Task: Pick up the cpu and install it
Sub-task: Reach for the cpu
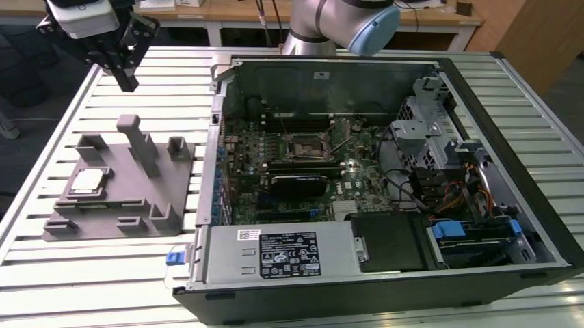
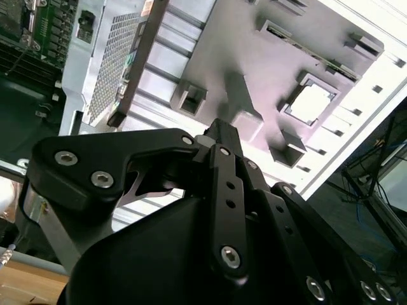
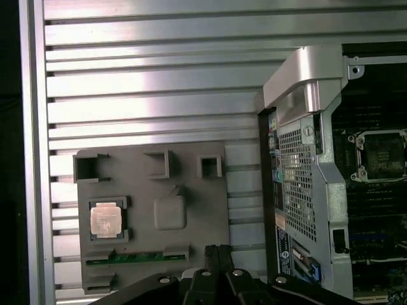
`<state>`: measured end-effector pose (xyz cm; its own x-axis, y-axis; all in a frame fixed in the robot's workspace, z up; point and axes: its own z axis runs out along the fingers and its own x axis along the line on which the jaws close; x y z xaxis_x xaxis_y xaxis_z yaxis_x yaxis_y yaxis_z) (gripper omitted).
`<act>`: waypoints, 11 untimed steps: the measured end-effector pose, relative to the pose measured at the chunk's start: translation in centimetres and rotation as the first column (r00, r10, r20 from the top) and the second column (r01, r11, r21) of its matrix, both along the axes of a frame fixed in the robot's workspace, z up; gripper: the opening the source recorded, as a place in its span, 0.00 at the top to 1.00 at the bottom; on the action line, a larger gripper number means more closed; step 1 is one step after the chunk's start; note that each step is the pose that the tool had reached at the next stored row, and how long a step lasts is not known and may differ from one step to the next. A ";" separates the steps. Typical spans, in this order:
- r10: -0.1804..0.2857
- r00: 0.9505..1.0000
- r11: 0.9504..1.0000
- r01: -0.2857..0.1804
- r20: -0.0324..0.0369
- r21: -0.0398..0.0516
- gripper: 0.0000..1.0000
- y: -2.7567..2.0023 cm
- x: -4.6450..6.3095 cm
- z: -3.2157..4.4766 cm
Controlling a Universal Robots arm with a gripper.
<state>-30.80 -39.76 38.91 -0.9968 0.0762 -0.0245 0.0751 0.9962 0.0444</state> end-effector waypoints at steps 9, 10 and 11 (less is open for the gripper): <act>0.000 1.000 1.000 0.000 0.000 0.000 0.89 0.03 -1.6 -0.08; 0.000 1.000 1.000 0.000 0.000 0.000 0.89 0.03 -1.7 -0.09; 0.000 1.000 1.000 0.000 0.000 0.000 0.89 0.03 -1.9 -0.10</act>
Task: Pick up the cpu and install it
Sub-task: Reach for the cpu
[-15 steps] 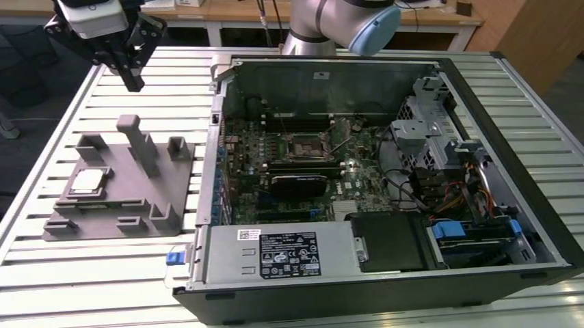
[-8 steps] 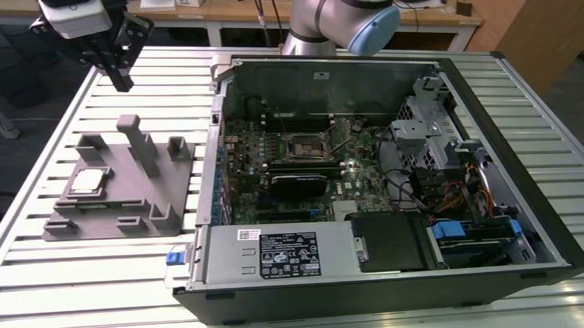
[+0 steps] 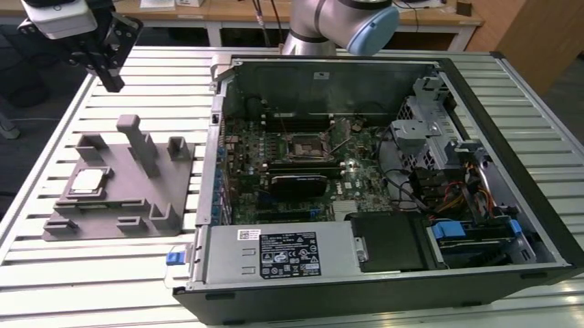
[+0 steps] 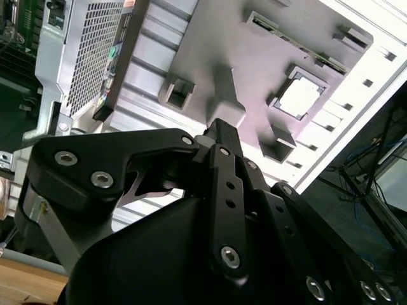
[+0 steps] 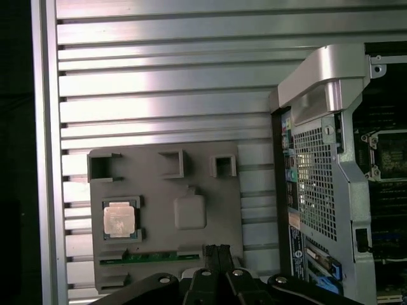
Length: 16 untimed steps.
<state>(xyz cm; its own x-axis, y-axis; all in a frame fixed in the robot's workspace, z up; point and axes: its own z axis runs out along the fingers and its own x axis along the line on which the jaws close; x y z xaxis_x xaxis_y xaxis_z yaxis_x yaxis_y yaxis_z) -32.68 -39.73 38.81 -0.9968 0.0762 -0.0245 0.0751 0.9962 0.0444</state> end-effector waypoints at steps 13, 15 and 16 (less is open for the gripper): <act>0.000 1.000 1.000 0.000 0.000 0.000 0.89 0.06 -1.9 -0.12; 0.000 1.000 1.000 0.000 0.000 0.000 0.89 0.08 -2.2 -0.14; 0.000 1.000 1.000 0.000 0.000 0.000 0.89 0.08 -2.3 -0.14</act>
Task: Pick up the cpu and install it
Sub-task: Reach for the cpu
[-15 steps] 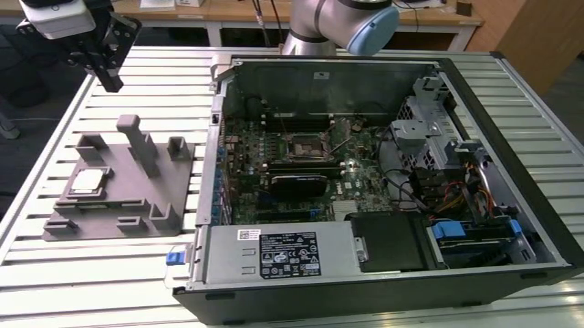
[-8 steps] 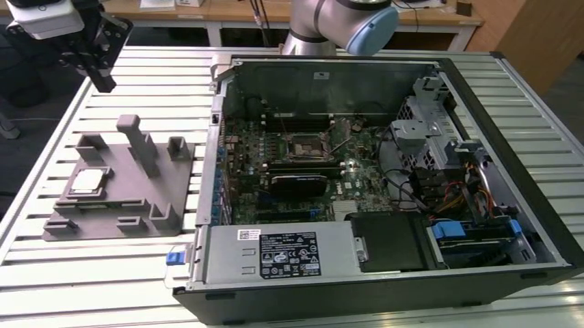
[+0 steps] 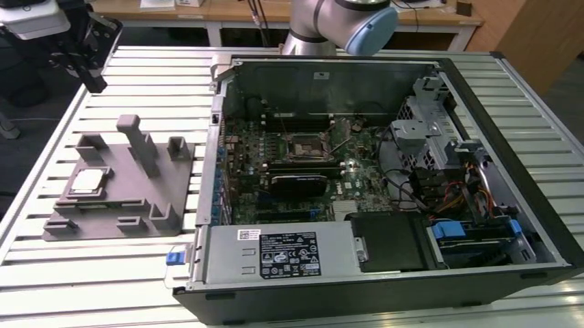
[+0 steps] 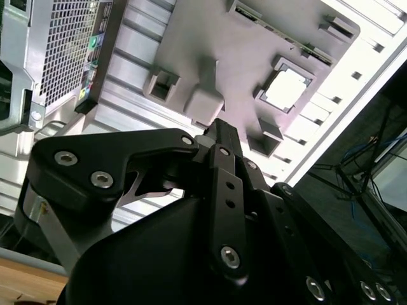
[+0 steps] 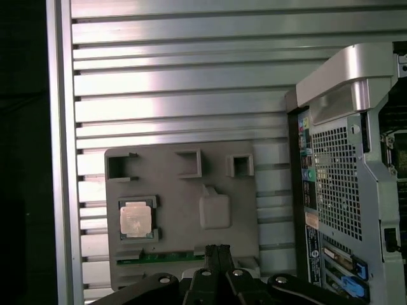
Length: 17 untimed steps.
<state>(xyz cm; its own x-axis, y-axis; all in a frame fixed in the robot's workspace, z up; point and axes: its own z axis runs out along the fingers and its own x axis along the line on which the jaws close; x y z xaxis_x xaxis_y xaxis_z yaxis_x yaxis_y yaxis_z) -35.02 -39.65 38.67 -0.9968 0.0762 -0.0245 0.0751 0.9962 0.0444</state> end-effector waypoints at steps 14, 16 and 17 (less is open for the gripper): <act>0.000 1.000 1.000 0.000 0.000 0.000 0.89 0.05 -2.3 -0.14; 0.000 1.000 1.000 0.000 0.000 0.000 0.89 0.06 -2.8 -0.16; 0.000 1.000 1.000 0.000 0.000 0.000 0.89 0.06 -3.0 -0.18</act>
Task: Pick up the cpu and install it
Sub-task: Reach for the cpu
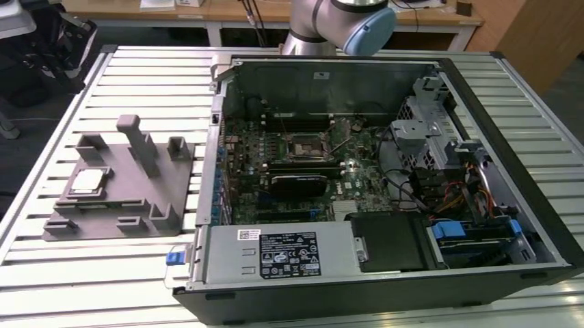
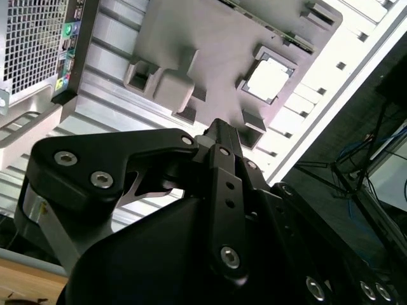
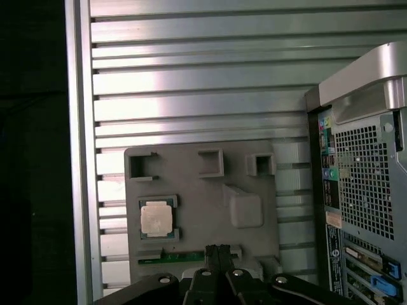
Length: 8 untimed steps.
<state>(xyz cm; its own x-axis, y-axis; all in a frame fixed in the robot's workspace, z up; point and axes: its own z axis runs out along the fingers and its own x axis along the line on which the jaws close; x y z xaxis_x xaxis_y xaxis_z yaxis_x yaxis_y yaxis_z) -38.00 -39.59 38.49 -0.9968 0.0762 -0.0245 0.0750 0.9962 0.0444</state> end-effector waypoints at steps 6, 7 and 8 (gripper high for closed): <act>0.000 1.000 1.000 0.000 0.000 0.000 0.89 0.04 -0.9 -0.06; 0.000 1.000 1.000 0.000 0.000 0.000 0.89 0.04 -1.0 -0.08; 0.000 1.000 1.000 0.000 0.000 0.000 0.89 0.05 -1.3 -0.09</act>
